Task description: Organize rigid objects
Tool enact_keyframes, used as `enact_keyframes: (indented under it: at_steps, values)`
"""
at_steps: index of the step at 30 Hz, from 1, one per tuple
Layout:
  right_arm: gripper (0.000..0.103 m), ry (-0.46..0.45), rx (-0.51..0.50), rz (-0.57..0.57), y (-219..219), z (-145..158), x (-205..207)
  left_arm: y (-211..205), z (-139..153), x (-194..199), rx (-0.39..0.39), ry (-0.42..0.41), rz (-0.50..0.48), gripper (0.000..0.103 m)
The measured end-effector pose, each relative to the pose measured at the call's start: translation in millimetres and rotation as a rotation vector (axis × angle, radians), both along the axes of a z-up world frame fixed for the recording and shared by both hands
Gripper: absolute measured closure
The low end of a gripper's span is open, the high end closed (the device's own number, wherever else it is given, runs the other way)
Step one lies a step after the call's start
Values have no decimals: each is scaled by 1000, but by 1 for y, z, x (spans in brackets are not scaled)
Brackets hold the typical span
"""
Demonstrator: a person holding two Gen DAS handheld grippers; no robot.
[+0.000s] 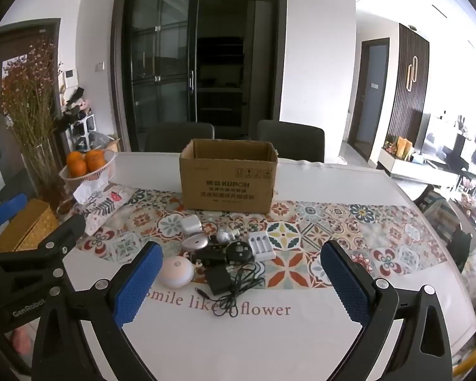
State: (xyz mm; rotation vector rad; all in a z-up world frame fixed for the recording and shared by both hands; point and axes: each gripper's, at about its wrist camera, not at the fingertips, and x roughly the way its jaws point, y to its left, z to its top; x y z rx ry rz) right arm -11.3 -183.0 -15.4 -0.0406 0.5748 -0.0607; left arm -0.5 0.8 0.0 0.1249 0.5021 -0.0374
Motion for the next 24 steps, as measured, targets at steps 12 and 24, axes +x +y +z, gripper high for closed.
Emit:
enact_keyframes:
  at_steps: [12,24]
  values:
    - [2,1,5,-5,-1,3,1,-1,-1,0,6,-7,4,0]
    - [2,1,8,-3,-2,0,2,-3,2,0,8,-11,-1,0]
